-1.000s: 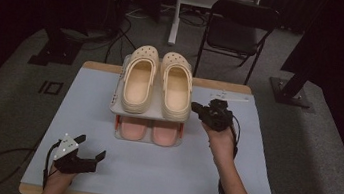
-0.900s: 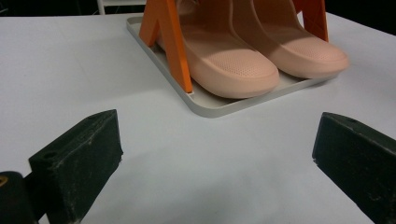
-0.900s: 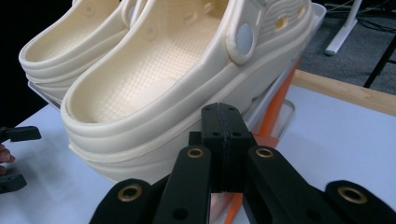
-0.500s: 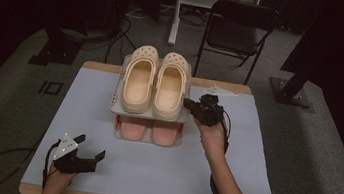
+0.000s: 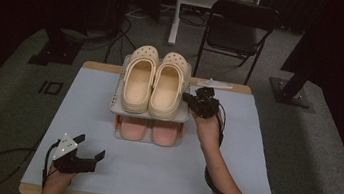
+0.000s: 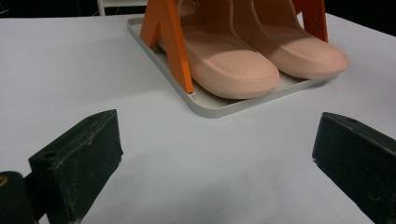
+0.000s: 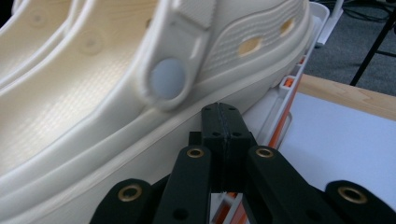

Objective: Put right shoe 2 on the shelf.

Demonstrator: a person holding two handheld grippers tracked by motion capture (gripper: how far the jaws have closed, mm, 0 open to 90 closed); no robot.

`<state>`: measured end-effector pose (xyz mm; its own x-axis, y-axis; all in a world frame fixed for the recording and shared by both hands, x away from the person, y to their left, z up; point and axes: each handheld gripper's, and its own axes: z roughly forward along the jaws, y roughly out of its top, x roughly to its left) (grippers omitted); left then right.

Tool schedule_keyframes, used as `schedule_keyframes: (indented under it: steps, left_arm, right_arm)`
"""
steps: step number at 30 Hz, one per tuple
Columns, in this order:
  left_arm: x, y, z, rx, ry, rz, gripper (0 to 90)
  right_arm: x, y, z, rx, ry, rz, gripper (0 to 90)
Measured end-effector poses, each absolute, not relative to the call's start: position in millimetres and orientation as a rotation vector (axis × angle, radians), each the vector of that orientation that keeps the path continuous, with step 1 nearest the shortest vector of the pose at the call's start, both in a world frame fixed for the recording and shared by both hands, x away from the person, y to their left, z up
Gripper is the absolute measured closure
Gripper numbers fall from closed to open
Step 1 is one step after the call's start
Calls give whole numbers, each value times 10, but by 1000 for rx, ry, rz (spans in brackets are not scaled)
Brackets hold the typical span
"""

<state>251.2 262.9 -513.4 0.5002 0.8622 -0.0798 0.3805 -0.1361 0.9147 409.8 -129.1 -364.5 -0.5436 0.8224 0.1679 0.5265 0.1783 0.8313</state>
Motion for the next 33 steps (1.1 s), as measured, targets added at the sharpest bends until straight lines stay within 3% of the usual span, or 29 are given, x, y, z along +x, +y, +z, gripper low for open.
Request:
schedule_keyframes:
  steps: [3,7,8,11,15,16,21,30,33]
  left_arm:
    - [2506,2636,-5129,1731,1055,598,15]
    - [2507,2645,-5133,1727,1060,597,15]
    - [2507,2645,-5133,1727,1060,597,15]
    - [2506,2631,-5132,1733,1058,597,15]
    - [2508,2625,-5136,1732,1058,594,15]
    - [2508,2626,-5137,1732,1058,594,15]
    - [2512,2623,-5142,1739,1055,596,15]
    - [2511,2613,-5146,1739,1056,592,15]
    - [2510,2608,-5145,1737,1055,592,15]
  right_arm:
    - [4114,-1299,-3653,1279,2134,1296,891]
    - [4100,-1339,-3655,1263,2116,1304,748]
    - [4100,-1339,-3655,1263,2116,1304,748]
    - [4041,-1402,-3627,1228,2077,1298,501]
    - [4017,-1439,-3623,1219,2074,1299,458]
    - [3998,-1477,-3622,1217,2073,1318,395]
    - [3947,-1597,-3640,1204,2105,1379,267]
    - [3807,-1856,-3661,1200,2072,1436,258]
    - [3754,-1921,-3681,1175,2084,1418,214]
